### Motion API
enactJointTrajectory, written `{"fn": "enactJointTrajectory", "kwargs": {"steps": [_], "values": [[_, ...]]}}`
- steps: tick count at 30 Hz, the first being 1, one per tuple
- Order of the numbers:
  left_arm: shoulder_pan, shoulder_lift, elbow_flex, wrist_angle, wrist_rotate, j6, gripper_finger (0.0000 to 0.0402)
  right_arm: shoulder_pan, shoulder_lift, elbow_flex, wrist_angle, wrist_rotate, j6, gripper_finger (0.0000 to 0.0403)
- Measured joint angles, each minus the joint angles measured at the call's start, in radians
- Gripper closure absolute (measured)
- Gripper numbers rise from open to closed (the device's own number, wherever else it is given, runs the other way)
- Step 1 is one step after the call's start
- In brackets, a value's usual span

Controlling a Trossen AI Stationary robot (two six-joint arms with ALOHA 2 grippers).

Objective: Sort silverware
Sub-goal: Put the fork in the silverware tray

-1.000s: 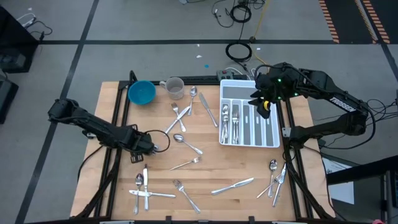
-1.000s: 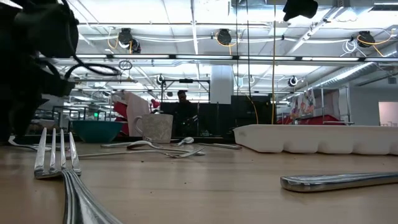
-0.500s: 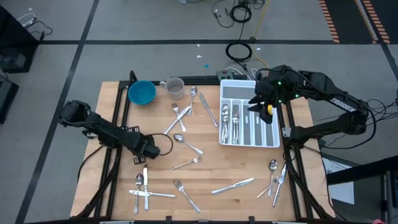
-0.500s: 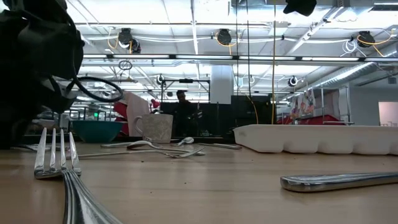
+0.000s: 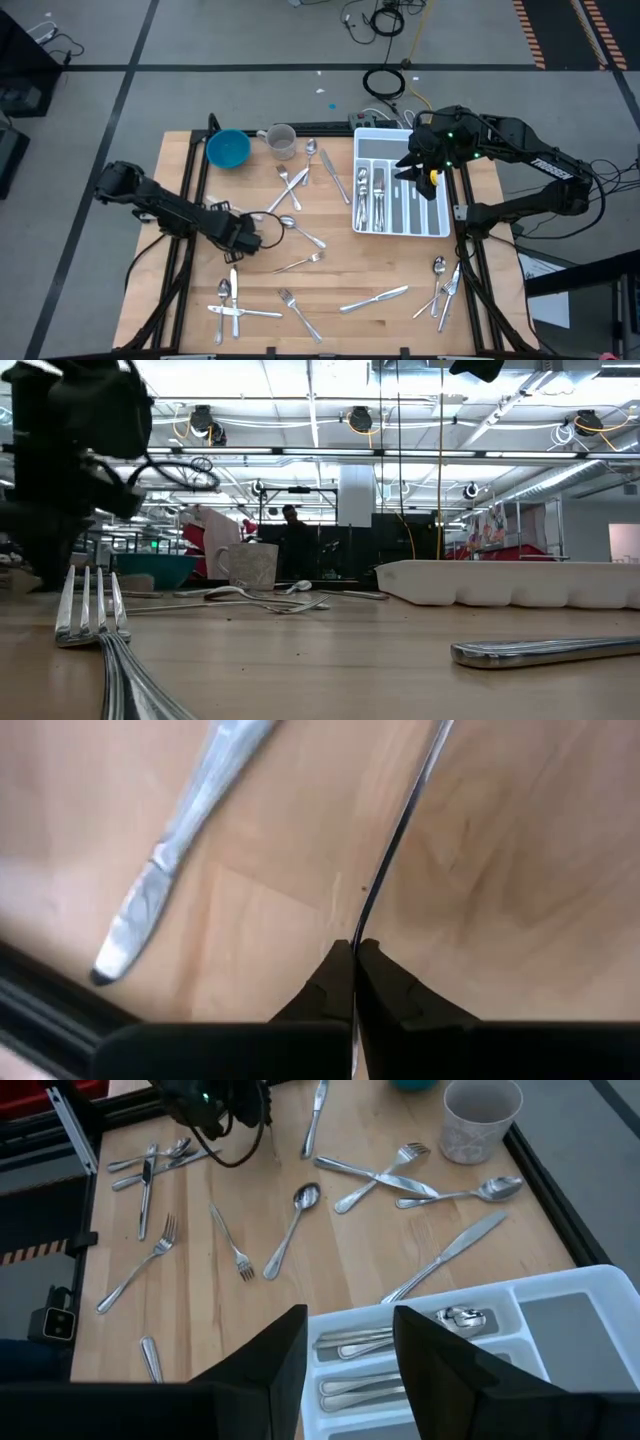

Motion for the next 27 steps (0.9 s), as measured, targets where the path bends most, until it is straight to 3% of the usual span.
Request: {"fn": "enactJointTrajectory", "kwargs": {"steps": [5,7,11,13,16,18,22,27], "values": [[0.000,0.000,0.099,-0.012,-0.007,-0.068,0.0400,0.000,0.000,0.000,0.000,0.000,0.001,0.0259],[-0.001,0.002,0.156,-0.015,-0.059,-0.107,0.0400,0.000,0.000,0.000,0.000,0.001,0.003,0.0259],[-0.016,0.001,0.301,-0.033,-0.316,-0.114,0.0400,0.000,-0.012,0.000,0.000,0.012,0.004,0.0259],[-0.029,0.000,0.366,0.011,-0.503,-0.017,0.0400,0.000,-0.025,0.000,-0.001,0.017,-0.008,0.0259],[-0.018,0.000,0.417,0.230,-0.813,0.319,0.0400,0.000,-0.049,0.000,-0.011,0.054,-0.032,0.0259],[0.024,0.006,0.422,0.479,-0.902,0.667,0.0400,0.000,-0.066,0.000,-0.023,0.091,-0.034,0.0259],[0.108,0.037,0.422,0.951,-0.739,1.361,0.0400,-0.001,-0.097,0.000,-0.032,0.125,-0.023,0.0259],[0.225,0.123,0.423,1.327,-0.547,1.925,0.0401,-0.001,-0.117,0.000,-0.029,0.126,0.000,0.0259]]}}
